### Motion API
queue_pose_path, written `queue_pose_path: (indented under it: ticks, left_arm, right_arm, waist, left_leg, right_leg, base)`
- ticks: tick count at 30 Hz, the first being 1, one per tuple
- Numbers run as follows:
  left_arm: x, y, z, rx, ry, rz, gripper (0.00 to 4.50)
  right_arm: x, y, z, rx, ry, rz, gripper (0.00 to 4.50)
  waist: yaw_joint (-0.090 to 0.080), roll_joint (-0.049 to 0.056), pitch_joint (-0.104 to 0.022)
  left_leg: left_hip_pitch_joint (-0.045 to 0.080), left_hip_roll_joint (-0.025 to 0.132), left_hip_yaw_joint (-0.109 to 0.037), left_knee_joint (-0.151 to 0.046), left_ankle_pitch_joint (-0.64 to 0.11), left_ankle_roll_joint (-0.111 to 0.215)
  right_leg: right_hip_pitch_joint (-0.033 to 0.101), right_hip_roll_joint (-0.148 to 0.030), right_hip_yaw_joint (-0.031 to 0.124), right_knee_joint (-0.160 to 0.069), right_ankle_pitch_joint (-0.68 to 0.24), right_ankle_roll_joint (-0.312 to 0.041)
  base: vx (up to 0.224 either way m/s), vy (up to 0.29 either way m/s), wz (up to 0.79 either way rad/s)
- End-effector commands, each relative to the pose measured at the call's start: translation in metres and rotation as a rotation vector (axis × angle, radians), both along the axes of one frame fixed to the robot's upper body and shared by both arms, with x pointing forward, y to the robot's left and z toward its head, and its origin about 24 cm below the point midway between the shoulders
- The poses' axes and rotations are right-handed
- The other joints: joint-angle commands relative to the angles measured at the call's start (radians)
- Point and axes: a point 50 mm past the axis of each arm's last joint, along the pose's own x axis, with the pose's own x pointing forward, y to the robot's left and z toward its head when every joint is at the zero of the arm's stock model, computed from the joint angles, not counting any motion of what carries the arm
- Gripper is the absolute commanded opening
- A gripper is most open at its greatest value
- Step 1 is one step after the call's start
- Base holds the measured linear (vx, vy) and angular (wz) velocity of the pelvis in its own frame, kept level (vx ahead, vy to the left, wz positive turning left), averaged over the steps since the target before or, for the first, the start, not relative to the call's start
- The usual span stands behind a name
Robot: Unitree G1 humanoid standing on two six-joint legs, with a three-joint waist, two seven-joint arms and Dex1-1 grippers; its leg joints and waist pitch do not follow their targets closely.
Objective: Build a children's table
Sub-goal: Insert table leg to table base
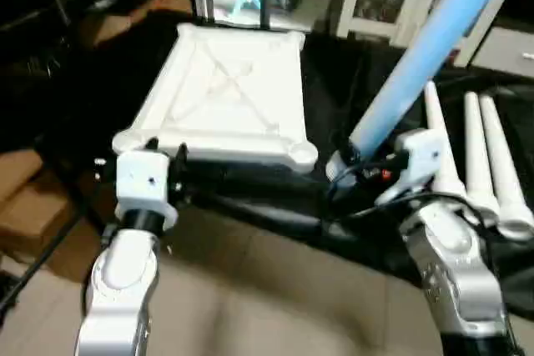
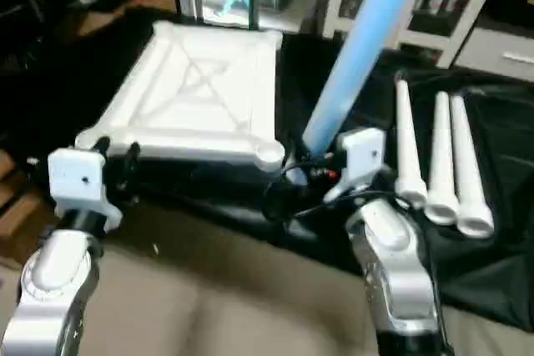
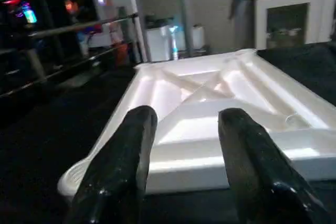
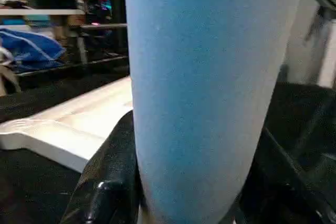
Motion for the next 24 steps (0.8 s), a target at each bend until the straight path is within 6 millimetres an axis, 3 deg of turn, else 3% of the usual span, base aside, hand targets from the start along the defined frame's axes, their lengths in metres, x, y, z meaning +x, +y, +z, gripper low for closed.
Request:
queue_pose_path:
  ticks: [1,2,3,4,5,6,7,8,9,10,11,12,13,14,15,16,17,18,19,20,21,22,23,24]
  left_arm:
    - [0.002,-0.010,-0.001,-0.010,0.018,-0.048,2.18]
    - [0.002,-0.011,-0.002,-0.012,0.022,-0.057,2.18]
    - [0.002,-0.013,-0.002,-0.015,0.026,-0.064,2.18]
    - [0.003,-0.013,-0.002,-0.016,0.029,-0.068,2.18]
    - [0.003,-0.014,-0.003,-0.017,0.032,-0.070,2.18]
    - [0.003,-0.015,-0.004,-0.016,0.040,-0.080,2.18]
    - [0.004,-0.016,-0.005,-0.015,0.047,-0.089,2.18]
    - [0.004,-0.017,-0.006,-0.015,0.052,-0.098,2.18]
    - [0.004,-0.018,-0.008,-0.015,0.060,-0.106,2.18]
    - [0.004,-0.018,-0.008,-0.014,0.063,-0.109,2.18]
    - [0.004,-0.019,-0.009,-0.014,0.068,-0.113,2.18]
    - [0.004,-0.019,-0.009,-0.014,0.068,-0.113,2.18]
    - [0.004,-0.020,-0.010,-0.016,0.073,-0.119,2.18]
    - [0.004,-0.021,-0.011,-0.017,0.076,-0.121,2.18]
    - [0.004,-0.021,-0.011,-0.017,0.076,-0.122,2.18]
    - [0.004,-0.021,-0.012,-0.018,0.078,-0.123,2.18]
    - [0.004,-0.022,-0.013,-0.024,0.085,-0.117,2.18]
    - [0.004,-0.022,-0.013,-0.024,0.086,-0.117,2.18]
    - [0.004,-0.020,-0.014,-0.025,0.089,-0.099,2.18]
    - [0.004,-0.019,-0.014,-0.024,0.089,-0.093,2.18]
    - [0.002,-0.016,-0.015,-0.026,0.091,-0.067,2.18]
    - [0.002,-0.015,-0.015,-0.026,0.092,-0.058,2.18]
    - [-0.002,-0.010,-0.017,-0.026,0.094,-0.029,2.18]
    - [-0.005,-0.008,-0.017,-0.027,0.095,-0.012,2.18]
  right_arm:
    - [-0.001,-0.013,-0.002,0.001,0.022,-0.038,1.86]
    - [-0.002,-0.015,-0.002,0.003,0.021,-0.046,1.86]
    - [-0.002,-0.016,-0.002,0.002,0.020,-0.050,1.86]
    - [-0.003,-0.017,-0.001,0.001,0.019,-0.051,1.86]
    - [-0.003,-0.018,-0.001,0.001,0.019,-0.051,1.86]
    - [-0.003,-0.020,-0.003,0.011,0.031,-0.065,1.86]
    - [-0.003,-0.023,-0.003,0.019,0.037,-0.079,1.86]
    - [-0.004,-0.025,-0.004,0.035,0.043,-0.083,1.86]
    - [-0.005,-0.027,-0.004,0.038,0.048,-0.089,1.86]
    - [-0.006,-0.028,-0.004,0.037,0.049,-0.092,1.86]
    - [-0.006,-0.029,-0.004,0.035,0.051,-0.094,1.86]
    - [-0.006,-0.029,-0.004,0.035,0.051,-0.094,1.86]
    - [-0.008,-0.029,-0.004,0.021,0.054,-0.087,1.86]
    - [-0.009,-0.029,-0.004,0.015,0.057,-0.078,1.86]
    - [-0.009,-0.028,-0.004,0.014,0.058,-0.076,1.86]
    - [-0.009,-0.028,-0.004,0.010,0.062,-0.067,1.86]
    - [-0.011,-0.024,-0.005,0.001,0.080,-0.017,1.86]
    - [-0.011,-0.024,-0.005,0.000,0.081,-0.014,1.86]
    - [-0.013,-0.020,-0.005,-0.010,0.085,0.038,1.86]
    - [-0.013,-0.018,-0.005,-0.013,0.084,0.057,1.86]
    - [-0.014,-0.015,-0.004,-0.015,0.085,0.109,1.86]
    - [-0.014,-0.014,-0.003,-0.021,0.085,0.124,1.86]
    - [-0.015,-0.011,-0.002,-0.042,0.086,0.172,1.86]
    - [-0.015,-0.008,-0.001,-0.055,0.084,0.206,1.86]
  waist:
    - [-0.016,-0.013,-0.043]
    - [0.025,-0.078,-0.048]
    - [0.031,-0.072,-0.061]
    - [0.036,-0.064,-0.052]
    - [0.033,-0.056,-0.046]
    - [0.033,-0.044,-0.042]
    - [0.032,-0.023,-0.044]
    - [0.047,-0.004,-0.020]
    - [0.039,0.041,-0.022]
    - [0.005,0.052,0.023]
    - [0.010,0.050,-0.022]
    - [0.009,0.057,-0.041]
    - [-0.005,0.056,-0.051]
    - [-0.016,0.022,-0.048]
    - [-0.026,0.042,-0.040]
    - [-0.033,-0.004,-0.069]
    - [-0.001,-0.067,-0.098]
    - [0.010,-0.047,-0.100]
    - [0.012,-0.053,-0.084]
    - [0.008,-0.046,-0.077]
    - [0.007,-0.062,-0.067]
    - [0.014,-0.031,-0.053]
    - [0.002,0.013,-0.047]
    - [-0.021,0.047,-0.028]
  left_leg:
    - [0.057,0.131,-0.050,-0.121,-0.011,0.382]
    - [-0.022,-0.028,0.040,0.025,-0.205,0.241]
    - [-0.034,-0.049,0.033,0.084,-0.171,0.216]
    - [-0.094,-0.028,-0.010,0.128,-0.062,0.155]
    - [-0.124,-0.018,-0.028,0.148,-0.003,0.105]
    - [-0.130,-0.010,-0.032,0.151,0.019,0.088]
    - [-0.079,-0.016,-0.022,0.139,-0.007,0.016]
    - [-0.075,0.007,-0.028,0.045,0.013,-0.038]
    - [0.020,0.066,-0.031,-0.045,-0.076,-0.078]
    - [0.029,0.139,-0.080,-0.115,-0.326,-0.105]
    - [0.072,0.245,-0.115,-0.166,-0.561,-0.130]
    - [0.092,0.250,-0.108,-0.170,-0.564,-0.130]
    - [0.111,0.236,-0.075,-0.155,-0.401,-0.085]
    - [0.088,0.185,-0.101,-0.143,-0.240,0.085]
    - [0.077,0.150,-0.082,-0.144,-0.199,0.165]
    - [0.054,0.055,-0.020,-0.072,-0.112,0.242]
    - [-0.108,-0.044,0.033,0.081,-0.135,0.249]
    - [-0.138,-0.024,0.007,0.117,-0.070,0.220]
    - [-0.152,-0.013,-0.003,0.136,-0.019,0.179]
    - [-0.169,-0.006,-0.010,0.126,0.126,0.083]
    - [-0.165,0.006,-0.006,0.107,0.154,0.083]
    - [-0.149,0.036,-0.006,0.037,0.212,0.114]
    - [-0.114,0.075,-0.008,-0.040,0.184,0.138]
    - [-0.087,0.108,-0.055,-0.086,0.012,0.139]
  right_leg:
    - [-0.025,-0.040,0.030,-0.067,0.101,0.015]
    - [0.094,-0.101,0.169,-0.223,-0.286,-0.017]
    - [0.128,-0.137,0.218,-0.238,-0.404,-0.063]
    - [0.171,-0.153,0.224,-0.222,-0.478,-0.137]
    - [0.176,-0.149,0.208,-0.210,-0.410,-0.180]
    - [0.173,-0.150,0.200,-0.217,-0.383,-0.219]
    - [0.140,-0.086,0.249,-0.234,-0.411,-0.256]
    - [0.137,0.001,0.231,-0.239,-0.440,-0.240]
    - [0.076,0.063,0.171,-0.222,-0.400,-0.118]
    - [0.011,0.070,0.120,-0.148,-0.406,-0.075]
    - [0.010,0.021,0.067,0.001,-0.234,-0.030]
    - [0.000,0.006,0.043,0.020,-0.141,-0.014]
    - [-0.035,-0.013,0.012,0.017,-0.011,0.006]
    - [-0.030,-0.028,0.001,0.000,0.081,0.020]
    - [-0.020,-0.034,0.000,-0.032,0.106,0.012]
    - [0.031,-0.068,0.031,-0.125,0.183,-0.038]
    - [0.215,-0.164,0.174,-0.183,0.135,-0.125]
    - [0.241,-0.212,0.206,-0.183,0.164,-0.181]
    - [0.221,-0.197,0.186,-0.187,0.198,-0.207]
    - [0.199,-0.150,0.115,-0.175,0.306,-0.236]
    - [0.182,-0.145,0.093,-0.197,0.244,-0.252]
    - [0.158,-0.114,0.046,-0.225,0.003,-0.277]
    - [0.163,-0.062,-0.001,-0.227,-0.177,-0.216]
    - [0.143,-0.003,-0.031,-0.178,-0.223,-0.159]
  base:
    - [0.143,-0.098,0.09]
    - [0.143,-0.098,0.09]
    - [0.180,-0.098,0.09]
    - [0.183,-0.056,-0.04]
    - [0.183,-0.056,-0.04]
    - [0.150,-0.023,-0.10]
    - [0.148,0.012,-0.33]
    - [0.148,0.012,-0.33]
    - [0.122,0.089,-0.53]
    - [0.132,0.150,-0.58]
    - [0.132,0.150,-0.58]
    - [0.168,0.111,-0.62]
    - [0.178,0.055,-0.60]
    - [0.178,0.055,-0.60]
    - [0.185,-0.007,-0.43]
    - [0.092,-0.023,-0.13]
    - [0.209,-0.047,-0.11]
    - [0.224,-0.026,0.03]
    - [0.224,-0.026,0.03]
    - [0.200,-0.007,-0.06]
    - [0.168,0.003,-0.11]
    - [0.277,0.043,-0.10]
    - [0.183,0.048,-0.03]
    - [0.186,0.088,-0.10]
